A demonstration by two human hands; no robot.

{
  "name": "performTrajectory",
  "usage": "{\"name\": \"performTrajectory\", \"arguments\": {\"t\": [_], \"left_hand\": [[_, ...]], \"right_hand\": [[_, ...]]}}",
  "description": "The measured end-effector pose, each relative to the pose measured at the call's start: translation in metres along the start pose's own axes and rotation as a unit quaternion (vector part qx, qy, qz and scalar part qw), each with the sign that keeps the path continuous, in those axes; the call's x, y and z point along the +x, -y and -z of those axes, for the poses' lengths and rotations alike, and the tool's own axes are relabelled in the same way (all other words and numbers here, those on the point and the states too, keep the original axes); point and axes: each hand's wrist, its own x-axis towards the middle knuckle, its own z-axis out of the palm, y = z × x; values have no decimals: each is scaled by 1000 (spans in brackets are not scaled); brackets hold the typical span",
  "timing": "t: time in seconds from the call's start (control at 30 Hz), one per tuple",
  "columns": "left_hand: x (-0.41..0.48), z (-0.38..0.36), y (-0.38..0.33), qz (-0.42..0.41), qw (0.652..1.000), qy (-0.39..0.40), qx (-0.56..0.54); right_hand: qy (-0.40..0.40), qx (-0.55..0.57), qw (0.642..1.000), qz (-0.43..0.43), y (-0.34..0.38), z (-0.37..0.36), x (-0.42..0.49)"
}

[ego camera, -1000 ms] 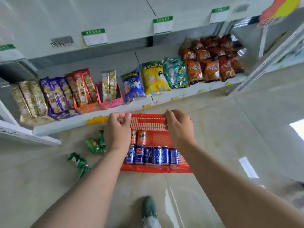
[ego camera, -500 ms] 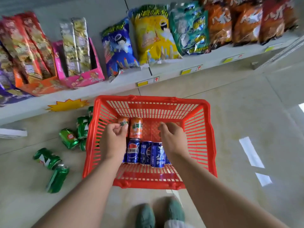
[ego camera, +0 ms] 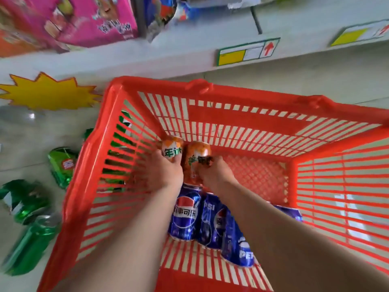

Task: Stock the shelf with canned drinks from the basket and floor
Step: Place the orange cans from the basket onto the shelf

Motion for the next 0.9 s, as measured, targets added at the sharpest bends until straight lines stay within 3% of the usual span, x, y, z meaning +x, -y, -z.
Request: {"name": "performTrajectory", "arguments": {"t": [0.17,0.33,0.5,0.9], "left_hand": [[8,-15,11,-52,995,-16,83],[9,-25,7,-14,997,61,35],[3,-14,-11,22,991,121,45],[-76,128,-49,16,993,116,-26]], "right_hand": [[18,50,999,-8,-7,4,6],[43,50,997,-37,-9,29,4],[18,-2,999,-42,-13,37,3],[21,-21,999,-33,69,86,-121]]}}
